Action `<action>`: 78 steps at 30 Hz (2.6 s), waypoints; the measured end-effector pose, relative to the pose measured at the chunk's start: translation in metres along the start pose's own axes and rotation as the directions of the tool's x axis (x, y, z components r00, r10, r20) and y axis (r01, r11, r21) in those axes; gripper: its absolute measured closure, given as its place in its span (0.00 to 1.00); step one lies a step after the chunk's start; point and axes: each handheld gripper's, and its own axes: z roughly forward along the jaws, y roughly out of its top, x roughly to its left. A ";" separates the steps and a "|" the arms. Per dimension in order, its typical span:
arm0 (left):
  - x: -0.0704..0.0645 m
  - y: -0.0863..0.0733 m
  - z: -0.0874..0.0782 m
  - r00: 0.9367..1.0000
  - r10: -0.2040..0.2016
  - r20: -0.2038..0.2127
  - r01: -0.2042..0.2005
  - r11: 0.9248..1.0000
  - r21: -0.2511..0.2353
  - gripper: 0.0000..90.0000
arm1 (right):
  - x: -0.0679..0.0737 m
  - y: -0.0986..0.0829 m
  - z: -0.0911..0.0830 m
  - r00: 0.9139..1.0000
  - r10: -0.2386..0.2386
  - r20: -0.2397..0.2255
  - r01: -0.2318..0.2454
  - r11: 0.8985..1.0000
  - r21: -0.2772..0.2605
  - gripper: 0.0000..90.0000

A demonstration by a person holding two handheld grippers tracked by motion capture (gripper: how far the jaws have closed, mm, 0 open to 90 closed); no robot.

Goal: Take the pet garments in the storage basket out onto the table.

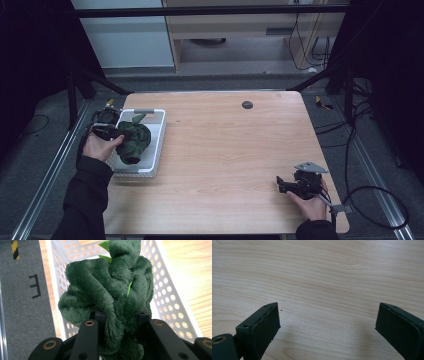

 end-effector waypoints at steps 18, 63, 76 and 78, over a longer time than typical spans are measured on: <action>-0.009 0.008 -0.040 0.994 0.099 0.037 -0.098 0.995 -0.031 0.79 | 0.000 0.000 0.000 1.000 0.000 -0.002 0.000 1.000 -0.002 0.06; -0.128 0.024 -0.080 0.833 0.515 0.205 -0.505 0.857 -0.100 0.79 | 0.000 0.000 -0.001 1.000 -0.001 -0.007 0.001 1.000 -0.008 0.06; -0.165 0.023 -0.074 0.752 0.607 0.255 -0.603 0.791 -0.106 0.78 | 0.000 0.000 -0.001 1.000 -0.006 -0.010 0.006 1.000 -0.010 0.06; -0.173 0.021 -0.073 0.735 0.625 0.262 -0.620 0.777 -0.114 0.78 | 0.000 0.000 -0.001 1.000 -0.002 -0.009 0.002 1.000 -0.010 0.06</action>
